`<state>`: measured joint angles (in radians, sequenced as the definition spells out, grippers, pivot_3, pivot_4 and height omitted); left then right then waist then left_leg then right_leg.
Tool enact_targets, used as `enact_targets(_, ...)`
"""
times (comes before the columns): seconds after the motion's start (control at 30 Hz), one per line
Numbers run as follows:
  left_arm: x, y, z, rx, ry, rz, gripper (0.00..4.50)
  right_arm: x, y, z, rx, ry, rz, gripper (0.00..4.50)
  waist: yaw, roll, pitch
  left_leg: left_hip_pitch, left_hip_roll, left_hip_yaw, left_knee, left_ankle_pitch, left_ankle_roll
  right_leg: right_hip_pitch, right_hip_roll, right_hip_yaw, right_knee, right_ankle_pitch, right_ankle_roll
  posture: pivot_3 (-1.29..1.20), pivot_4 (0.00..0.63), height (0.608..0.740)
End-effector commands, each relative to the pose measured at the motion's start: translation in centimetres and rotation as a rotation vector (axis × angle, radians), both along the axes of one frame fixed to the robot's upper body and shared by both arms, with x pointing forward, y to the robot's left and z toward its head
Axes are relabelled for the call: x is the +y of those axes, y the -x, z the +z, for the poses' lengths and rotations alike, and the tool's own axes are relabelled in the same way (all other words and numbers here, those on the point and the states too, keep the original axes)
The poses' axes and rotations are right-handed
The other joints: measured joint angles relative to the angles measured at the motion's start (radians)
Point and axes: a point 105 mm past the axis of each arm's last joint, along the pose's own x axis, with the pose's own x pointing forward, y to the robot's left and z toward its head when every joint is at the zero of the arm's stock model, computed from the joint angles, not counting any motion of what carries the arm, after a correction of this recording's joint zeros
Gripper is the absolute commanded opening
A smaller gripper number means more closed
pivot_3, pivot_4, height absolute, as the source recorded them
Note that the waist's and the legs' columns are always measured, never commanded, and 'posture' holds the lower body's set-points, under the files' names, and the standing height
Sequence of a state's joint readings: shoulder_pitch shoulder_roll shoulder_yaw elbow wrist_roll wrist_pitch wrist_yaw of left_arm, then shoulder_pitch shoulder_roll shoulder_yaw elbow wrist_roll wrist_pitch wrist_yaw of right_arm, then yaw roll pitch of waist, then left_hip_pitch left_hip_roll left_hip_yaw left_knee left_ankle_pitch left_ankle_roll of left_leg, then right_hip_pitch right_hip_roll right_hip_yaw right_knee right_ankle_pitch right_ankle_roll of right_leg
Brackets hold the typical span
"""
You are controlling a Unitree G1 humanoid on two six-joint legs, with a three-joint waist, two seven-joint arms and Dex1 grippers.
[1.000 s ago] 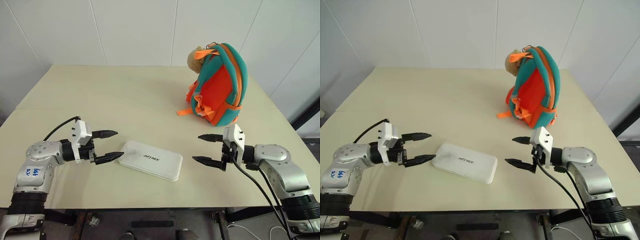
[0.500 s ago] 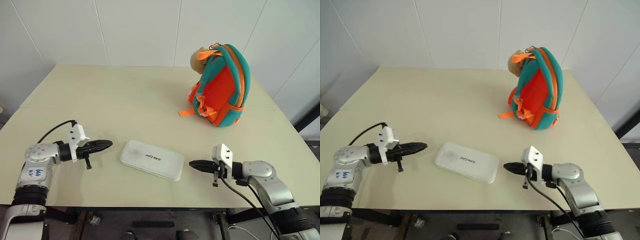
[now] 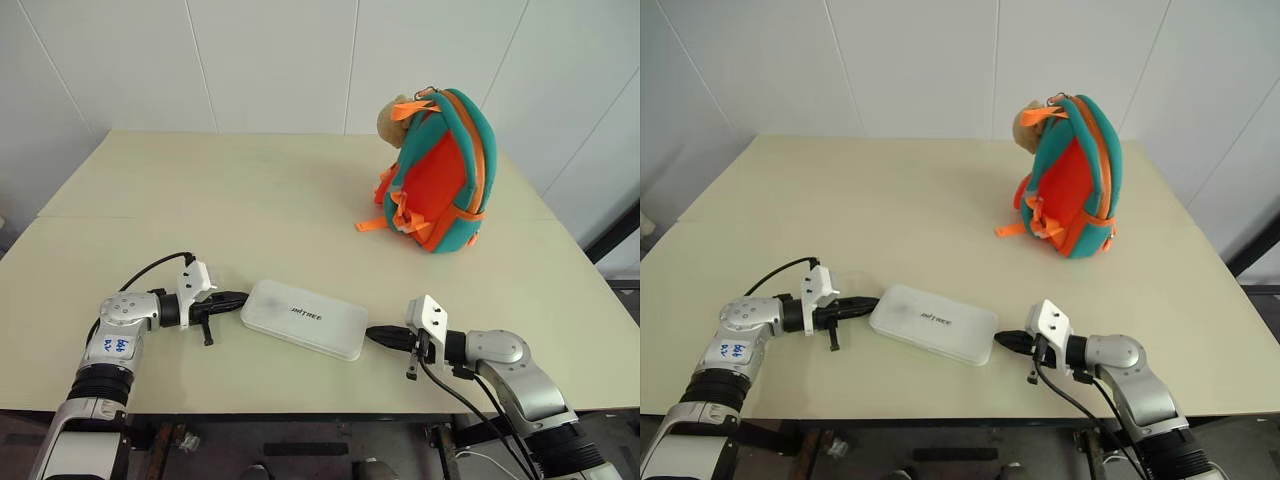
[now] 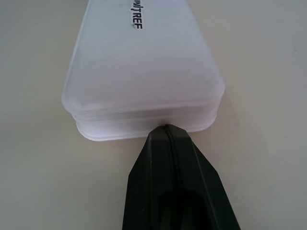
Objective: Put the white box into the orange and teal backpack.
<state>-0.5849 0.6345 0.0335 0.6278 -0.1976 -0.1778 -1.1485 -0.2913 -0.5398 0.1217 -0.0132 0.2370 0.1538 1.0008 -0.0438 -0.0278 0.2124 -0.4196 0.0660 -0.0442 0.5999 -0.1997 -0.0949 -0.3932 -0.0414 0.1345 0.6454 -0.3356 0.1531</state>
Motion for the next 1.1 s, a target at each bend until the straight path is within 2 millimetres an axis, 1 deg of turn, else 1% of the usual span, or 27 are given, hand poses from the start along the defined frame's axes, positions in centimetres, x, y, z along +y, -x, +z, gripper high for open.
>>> enact_targets(0.03,-1.8,0.5,0.2,-0.006,0.007,-0.078,0.02,-0.2,-0.6,1.3,-0.060,0.003,0.002,0.00,0.001,0.000,0.000,0.000,0.000,0.000,0.000,0.000,0.000,0.000,0.000,0.000,0.000,0.000,0.000,0.00,0.150,0.740)
enact_targets(0.2,-3.1,1.5,0.0,0.024,0.025,-0.131,0.02,-1.0,-1.7,1.6,-0.081,0.030,-0.010,0.00,0.007,0.000,0.000,0.000,0.000,0.000,0.001,0.000,0.000,0.000,0.000,0.000,0.000,0.000,0.000,0.00,0.150,0.740)
enact_targets(0.43,-4.2,2.8,-0.3,0.055,0.047,-0.157,0.02,-1.8,-3.0,1.9,-0.101,0.061,-0.010,0.00,0.011,0.000,0.000,0.000,0.000,0.000,0.001,0.000,0.000,0.000,0.000,0.000,0.000,0.000,0.000,0.00,0.150,0.740)
enact_targets(0.6,-4.2,2.9,-0.1,0.053,0.057,-0.132,0.02,-2.3,-2.9,1.2,-0.090,0.101,0.005,0.00,0.013,0.000,0.000,0.000,0.000,0.000,0.001,0.000,0.000,0.001,0.000,0.000,0.000,0.000,0.000,0.00,0.150,0.740)
enact_targets(0.73,-2.6,1.6,0.1,0.019,0.037,-0.020,0.02,-3.3,-3.4,1.5,-0.076,0.071,-0.046,0.00,0.013,0.000,0.000,0.000,0.000,0.000,0.001,0.000,0.000,0.001,0.000,0.000,0.000,0.000,0.000,0.00,0.150,0.740)
enact_targets(0.8,-2.2,1.2,0.1,0.011,0.030,0.009,0.02,-3.5,-3.5,1.4,-0.069,0.071,-0.058,0.00,0.013,0.000,0.000,0.000,0.000,0.000,0.001,0.000,0.000,0.001,0.000,0.000,0.000,0.000,0.000,0.00,0.150,0.740)
enact_targets(0.83,-2.0,1.0,0.2,0.006,0.037,0.023,0.19,-3.7,-3.5,1.3,-0.072,0.076,-0.063,0.36,0.013,0.000,0.000,0.000,0.000,0.000,0.001,0.000,0.000,0.001,0.000,0.000,0.000,0.000,0.000,0.00,0.150,0.740)
enact_targets(0.87,-1.9,0.9,0.3,0.005,0.042,0.033,0.41,-3.9,-3.5,1.3,-0.069,0.075,-0.067,0.57,0.013,0.000,0.000,0.000,0.000,0.000,0.002,0.000,0.000,0.001,0.000,0.000,0.000,0.000,0.000,0.00,0.150,0.740)
enact_targets(0.9,-1.9,0.8,0.3,0.006,0.043,0.034,0.69,-4.0,-3.4,1.2,-0.067,0.080,-0.069,0.94,0.012,0.000,0.000,0.000,0.000,0.000,0.002,0.000,0.000,0.001,0.000,0.000,0.000,0.000,0.000,0.00,0.150,0.740)
enact_targets(0.93,-1.9,0.8,0.3,0.010,0.044,0.032,0.91,-4.2,-3.2,1.1,-0.060,0.085,-0.070,1.17,0.011,0.000,0.000,0.000,0.000,0.000,0.002,0.000,0.000,0.001,0.000,0.000,0.000,0.000,0.000,0.00,0.150,0.740)
enact_targets(1.03,-1.8,0.9,-0.1,0.021,0.028,0.038,1.85,-4.5,-3.1,1.0,-0.057,0.101,-0.077,2.18,0.012,0.000,0.000,0.000,0.000,0.000,0.001,0.000,0.000,0.001,0.000,0.000,0.000,0.000,0.000,0.00,0.150,0.740)
enact_targets(1.07,-1.5,1.0,-0.2,0.027,0.024,0.047,2.08,-4.8,-3.0,1.1,-0.064,0.114,-0.079,2.47,0.012,0.000,0.000,0.000,0.000,0.000,0.001,0.000,0.000,0.001,0.000,0.000,0.000,0.000,0.000,0.00,0.150,0.740)
enact_targets(1.1,-1.3,1.2,-0.3,0.050,0.032,0.053,2.44,-5.3,-3.2,1.2,-0.066,0.125,-0.100,2.87,0.012,0.000,0.000,0.000,0.000,0.000,0.001,0.000,0.000,0.001,0.000,0.000,0.000,0.000,0.000,0.00,0.150,0.740)
